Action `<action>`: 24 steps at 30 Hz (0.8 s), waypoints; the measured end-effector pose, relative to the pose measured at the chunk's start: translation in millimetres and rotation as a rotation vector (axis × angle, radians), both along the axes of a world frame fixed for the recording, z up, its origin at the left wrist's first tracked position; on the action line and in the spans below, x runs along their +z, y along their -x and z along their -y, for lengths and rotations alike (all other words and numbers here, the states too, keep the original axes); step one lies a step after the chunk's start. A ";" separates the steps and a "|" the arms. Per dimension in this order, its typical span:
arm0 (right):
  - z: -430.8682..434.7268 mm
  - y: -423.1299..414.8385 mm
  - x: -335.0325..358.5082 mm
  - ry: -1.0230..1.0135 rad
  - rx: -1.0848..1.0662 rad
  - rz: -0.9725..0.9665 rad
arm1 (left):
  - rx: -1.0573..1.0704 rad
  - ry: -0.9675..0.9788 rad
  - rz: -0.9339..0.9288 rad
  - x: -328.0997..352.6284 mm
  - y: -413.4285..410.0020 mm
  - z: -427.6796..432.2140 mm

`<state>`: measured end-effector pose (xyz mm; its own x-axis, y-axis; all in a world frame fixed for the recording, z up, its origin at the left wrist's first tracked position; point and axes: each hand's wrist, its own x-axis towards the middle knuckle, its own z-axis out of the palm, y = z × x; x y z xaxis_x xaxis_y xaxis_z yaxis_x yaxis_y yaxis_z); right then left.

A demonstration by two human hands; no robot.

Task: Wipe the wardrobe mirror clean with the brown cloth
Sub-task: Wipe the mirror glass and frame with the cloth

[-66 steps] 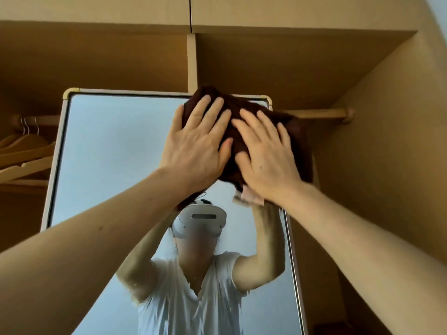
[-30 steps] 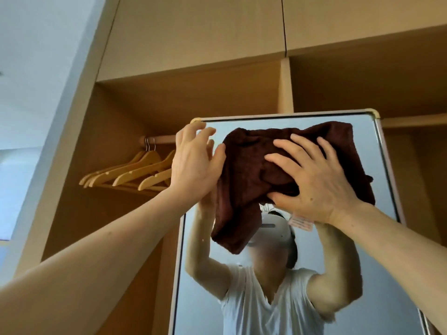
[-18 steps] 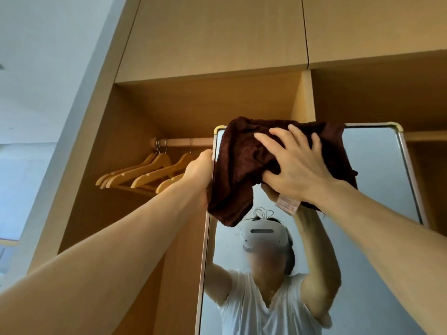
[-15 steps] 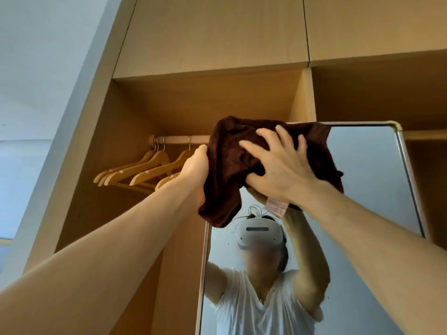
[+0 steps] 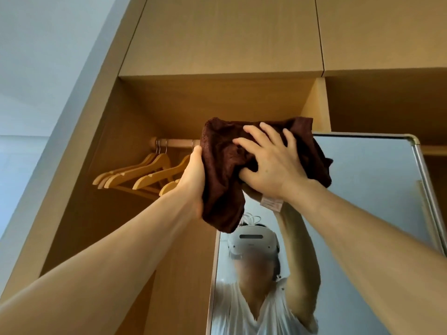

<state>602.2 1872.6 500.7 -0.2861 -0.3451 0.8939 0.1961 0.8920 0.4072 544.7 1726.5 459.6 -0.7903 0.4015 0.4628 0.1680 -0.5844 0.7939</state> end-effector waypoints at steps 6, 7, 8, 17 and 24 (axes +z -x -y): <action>-7.8 1.6 -59.0 -0.156 0.098 -0.039 | -0.127 -0.026 0.040 -2.5 7.7 0.3; -10.5 1.2 -67.9 -0.194 0.102 -0.028 | -0.100 0.018 0.057 -3.0 9.1 1.4; -13.3 0.7 -72.1 -0.222 0.097 -0.014 | -0.084 0.047 0.067 -3.3 9.6 2.0; 3.0 0.6 0.2 -0.068 0.030 0.017 | -0.134 -0.062 0.009 -5.3 10.9 2.2; -1.1 -1.6 -74.1 -0.131 0.078 0.011 | -0.252 -0.090 -0.053 -3.7 12.4 6.6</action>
<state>603.8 1873.7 426.6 -0.2637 -0.4801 0.8366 0.1231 0.8435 0.5229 532.3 1719.9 455.9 -0.6440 0.5382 0.5437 0.0481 -0.6808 0.7309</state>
